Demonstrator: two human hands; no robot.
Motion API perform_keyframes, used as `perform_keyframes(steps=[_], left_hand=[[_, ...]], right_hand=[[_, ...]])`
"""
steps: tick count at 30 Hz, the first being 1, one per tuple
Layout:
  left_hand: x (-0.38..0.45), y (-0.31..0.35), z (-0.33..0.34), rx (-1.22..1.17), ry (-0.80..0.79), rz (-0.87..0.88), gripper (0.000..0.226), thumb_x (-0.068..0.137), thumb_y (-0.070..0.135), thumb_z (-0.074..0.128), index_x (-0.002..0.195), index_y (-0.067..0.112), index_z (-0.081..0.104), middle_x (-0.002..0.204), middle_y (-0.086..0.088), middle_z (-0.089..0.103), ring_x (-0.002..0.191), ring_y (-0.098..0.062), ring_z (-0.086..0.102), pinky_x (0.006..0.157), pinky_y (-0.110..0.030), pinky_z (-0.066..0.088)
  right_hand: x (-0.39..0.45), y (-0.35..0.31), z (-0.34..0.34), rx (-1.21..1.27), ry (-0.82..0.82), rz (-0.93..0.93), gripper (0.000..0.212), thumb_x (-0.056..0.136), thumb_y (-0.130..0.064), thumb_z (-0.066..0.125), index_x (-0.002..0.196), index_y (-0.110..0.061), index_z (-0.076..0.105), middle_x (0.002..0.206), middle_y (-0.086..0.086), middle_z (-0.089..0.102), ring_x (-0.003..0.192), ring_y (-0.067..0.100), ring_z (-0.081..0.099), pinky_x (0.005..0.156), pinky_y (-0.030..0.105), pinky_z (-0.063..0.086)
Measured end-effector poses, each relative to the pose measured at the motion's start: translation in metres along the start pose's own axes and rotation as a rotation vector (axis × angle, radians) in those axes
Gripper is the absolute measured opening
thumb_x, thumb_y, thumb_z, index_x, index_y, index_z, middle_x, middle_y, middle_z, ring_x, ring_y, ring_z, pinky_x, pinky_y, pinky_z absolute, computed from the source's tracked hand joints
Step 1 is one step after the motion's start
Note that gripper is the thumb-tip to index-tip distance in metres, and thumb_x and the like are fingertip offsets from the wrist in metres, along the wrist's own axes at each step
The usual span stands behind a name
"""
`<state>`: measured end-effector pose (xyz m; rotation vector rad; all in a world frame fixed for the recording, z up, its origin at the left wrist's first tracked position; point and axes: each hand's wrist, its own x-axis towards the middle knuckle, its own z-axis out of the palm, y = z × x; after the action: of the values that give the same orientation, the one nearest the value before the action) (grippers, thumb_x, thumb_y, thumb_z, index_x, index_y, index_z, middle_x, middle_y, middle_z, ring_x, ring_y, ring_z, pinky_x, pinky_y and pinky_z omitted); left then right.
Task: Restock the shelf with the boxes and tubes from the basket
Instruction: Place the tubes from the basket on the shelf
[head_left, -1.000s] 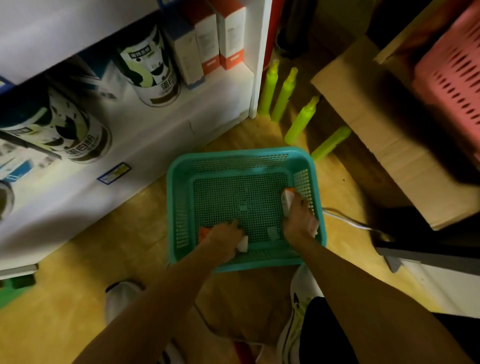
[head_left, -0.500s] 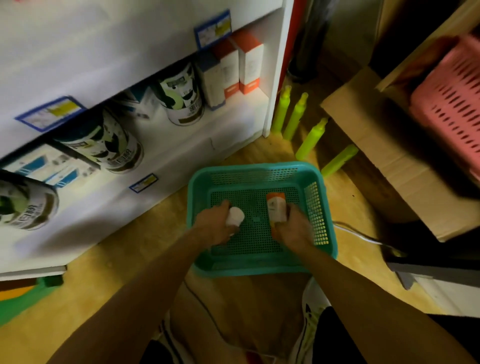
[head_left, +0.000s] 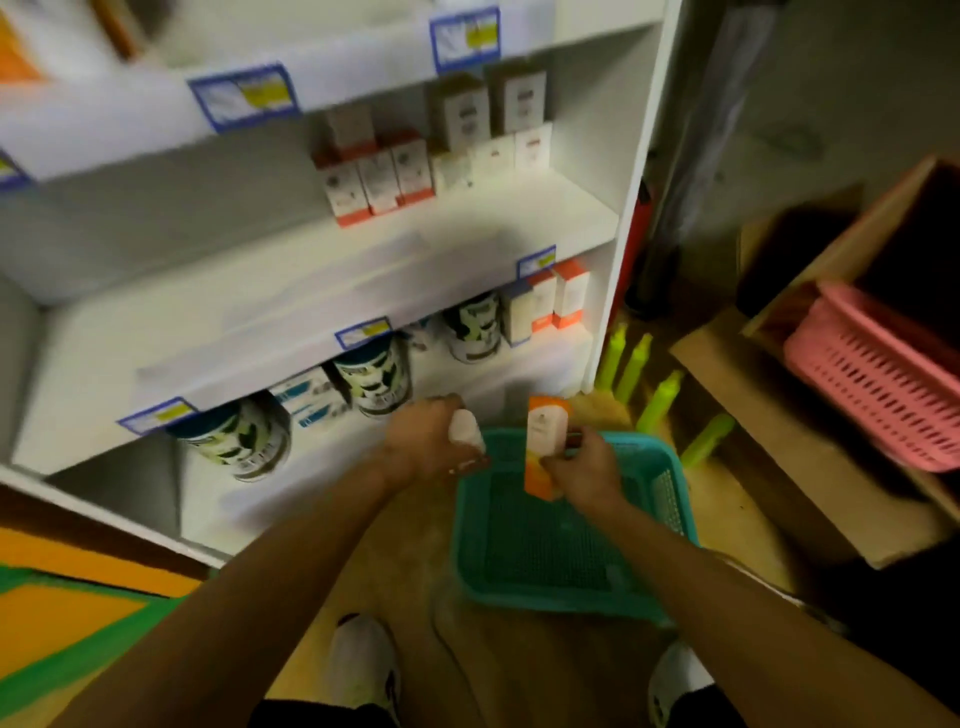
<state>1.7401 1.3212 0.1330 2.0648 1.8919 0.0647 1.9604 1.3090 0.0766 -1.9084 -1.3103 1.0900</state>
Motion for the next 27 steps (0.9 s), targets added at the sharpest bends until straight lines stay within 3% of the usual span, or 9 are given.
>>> perform_keyframes(steps=[2, 6, 8, 11, 14, 20, 23, 27], left_hand=[[-0.016, -0.004, -0.033, 0.019, 0.051, -0.014, 0.059, 0.07, 0.065, 0.074, 0.113, 0.028, 0.06, 0.114, -0.003, 0.068, 0.102, -0.027, 0.064, 0.079, -0.034, 0.048], [-0.05, -0.005, -0.096, -0.013, 0.219, -0.021, 0.056, 0.073, 0.057, 0.076, 0.117, 0.025, 0.063, 0.117, -0.005, 0.069, 0.104, -0.029, 0.064, 0.082, -0.034, 0.048], [-0.066, -0.002, -0.124, -0.059, 0.281, -0.033, 0.055, 0.074, 0.055, 0.077, 0.118, 0.027, 0.061, 0.115, -0.003, 0.069, 0.099, -0.024, 0.064, 0.082, -0.033, 0.05], [-0.089, 0.003, -0.163, -0.109, 0.356, -0.088, 0.051, 0.074, 0.058, 0.076, 0.112, 0.028, 0.059, 0.109, 0.001, 0.069, 0.089, -0.016, 0.06, 0.077, -0.032, 0.051], [-0.11, 0.011, -0.201, -0.123, 0.465, -0.092, 0.051, 0.074, 0.06, 0.075, 0.109, 0.026, 0.059, 0.105, 0.001, 0.067, 0.087, -0.02, 0.061, 0.071, -0.03, 0.047], [-0.147, 0.015, -0.265, -0.532, 0.609, -0.165, 0.042, 0.069, 0.037, 0.085, 0.085, 0.023, 0.048, 0.1, -0.009, 0.065, 0.087, -0.026, 0.059, 0.069, -0.035, 0.048], [-0.169, 0.01, -0.292, -0.663, 0.681, -0.2, 0.041, 0.07, 0.04, 0.083, 0.086, 0.022, 0.051, 0.094, -0.007, 0.065, 0.086, -0.026, 0.062, 0.07, -0.035, 0.051], [-0.199, -0.009, -0.327, -0.853, 0.765, -0.225, 0.047, 0.051, 0.055, 0.078, 0.079, 0.02, 0.065, 0.09, -0.006, 0.074, 0.083, -0.027, 0.07, 0.074, -0.043, 0.061]], right_hand=[[-0.012, -0.026, -0.005, 0.016, 0.007, -0.053, 0.036, 0.073, -0.012, 0.081, 0.102, -0.018, 0.061, 0.101, 0.009, 0.071, 0.097, 0.031, 0.067, 0.083, 0.045, 0.056], [-0.04, -0.088, -0.018, 0.076, -0.017, -0.191, 0.039, 0.075, -0.011, 0.081, 0.106, -0.015, 0.059, 0.103, 0.009, 0.071, 0.097, 0.027, 0.067, 0.087, 0.037, 0.055], [-0.056, -0.118, -0.026, 0.071, -0.04, -0.27, 0.041, 0.075, -0.017, 0.083, 0.105, -0.021, 0.056, 0.107, 0.006, 0.07, 0.098, 0.026, 0.068, 0.089, 0.041, 0.057], [-0.081, -0.159, -0.039, 0.096, -0.057, -0.4, 0.041, 0.076, -0.022, 0.084, 0.103, -0.027, 0.053, 0.107, 0.001, 0.068, 0.099, 0.026, 0.068, 0.086, 0.046, 0.059], [-0.106, -0.198, -0.051, 0.108, -0.066, -0.49, 0.043, 0.077, -0.02, 0.082, 0.111, -0.023, 0.055, 0.113, 0.001, 0.067, 0.103, 0.024, 0.067, 0.085, 0.046, 0.059], [-0.157, -0.271, -0.074, 0.124, -0.028, -0.593, 0.052, 0.074, -0.017, 0.083, 0.118, -0.019, 0.055, 0.113, 0.001, 0.066, 0.101, 0.023, 0.068, 0.082, 0.044, 0.06], [-0.177, -0.301, -0.075, 0.132, -0.016, -0.638, 0.05, 0.073, -0.012, 0.083, 0.114, -0.018, 0.055, 0.107, 0.0, 0.064, 0.102, 0.022, 0.066, 0.087, 0.043, 0.058], [-0.194, -0.34, -0.065, 0.172, -0.062, -0.709, 0.05, 0.073, -0.008, 0.083, 0.116, -0.015, 0.057, 0.108, 0.0, 0.065, 0.102, 0.021, 0.066, 0.089, 0.042, 0.058]])
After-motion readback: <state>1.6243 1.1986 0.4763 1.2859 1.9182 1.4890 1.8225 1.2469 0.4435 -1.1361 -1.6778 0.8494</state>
